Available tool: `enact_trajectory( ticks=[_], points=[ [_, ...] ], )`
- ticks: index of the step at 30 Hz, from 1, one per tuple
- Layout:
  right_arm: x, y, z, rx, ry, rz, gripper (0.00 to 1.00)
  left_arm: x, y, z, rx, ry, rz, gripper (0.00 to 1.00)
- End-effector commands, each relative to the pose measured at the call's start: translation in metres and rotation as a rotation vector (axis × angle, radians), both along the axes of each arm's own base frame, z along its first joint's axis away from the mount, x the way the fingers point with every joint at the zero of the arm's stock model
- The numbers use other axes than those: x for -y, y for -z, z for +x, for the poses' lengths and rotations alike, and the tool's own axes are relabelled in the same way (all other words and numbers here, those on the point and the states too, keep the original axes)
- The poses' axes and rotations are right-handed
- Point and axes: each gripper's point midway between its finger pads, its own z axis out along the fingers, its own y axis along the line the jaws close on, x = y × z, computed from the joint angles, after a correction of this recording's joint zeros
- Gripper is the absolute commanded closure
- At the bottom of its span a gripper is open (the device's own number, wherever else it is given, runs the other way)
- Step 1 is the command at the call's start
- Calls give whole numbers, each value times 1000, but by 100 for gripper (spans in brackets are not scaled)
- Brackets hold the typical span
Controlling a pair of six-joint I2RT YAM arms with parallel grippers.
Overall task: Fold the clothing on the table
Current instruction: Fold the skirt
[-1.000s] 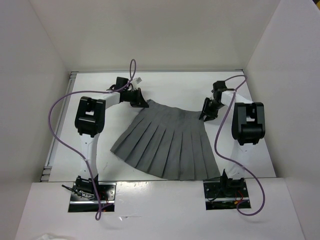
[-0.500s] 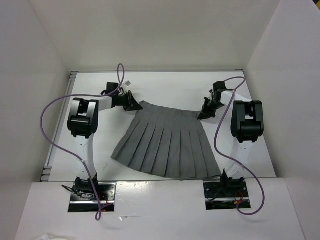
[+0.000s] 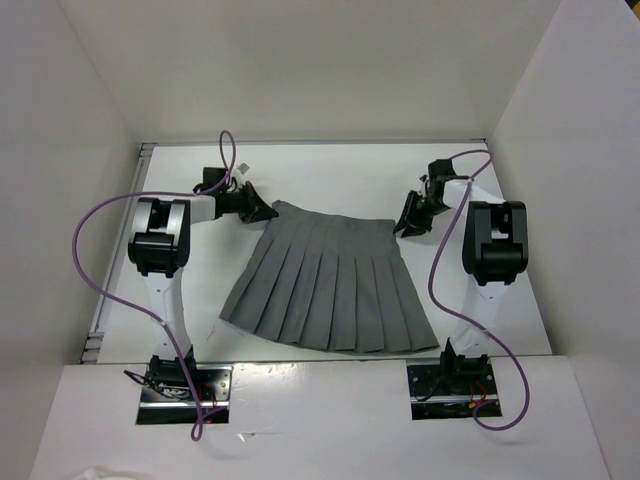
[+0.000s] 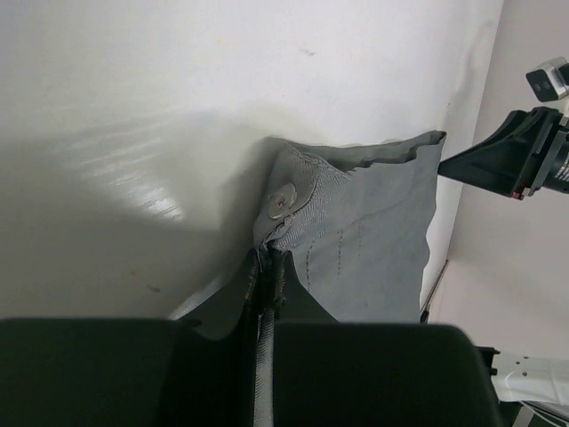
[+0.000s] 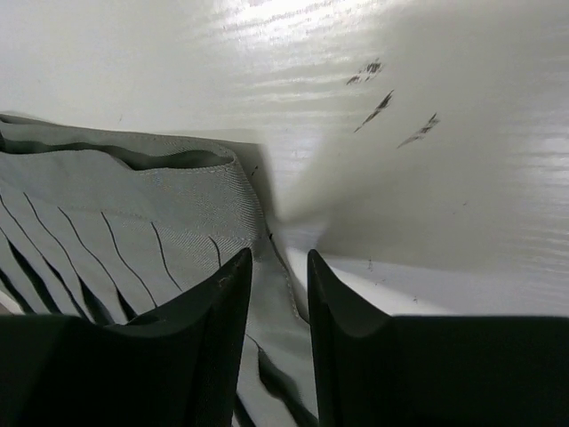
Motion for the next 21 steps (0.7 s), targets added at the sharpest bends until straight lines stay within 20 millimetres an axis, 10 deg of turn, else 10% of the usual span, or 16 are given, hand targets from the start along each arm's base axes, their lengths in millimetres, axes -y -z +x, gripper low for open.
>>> enact_trajectory(
  ticks=[1, 16, 18, 21],
  points=[
    [6, -9, 19, 58, -15, -10, 63, -3, -19, 19, 82, -3, 3, 100],
    [-21, 5, 27, 64, -74, 163, 60, -3, -20, 19, 85, 6, 12, 100],
    [-32, 9, 22, 54, -98, 236, 66, -1, -15, 15, 69, 17, -7, 100],
    [-39, -1, 23, 75, -120, 291, 100, 3, -15, 16, 77, 28, -42, 100]
  ],
)
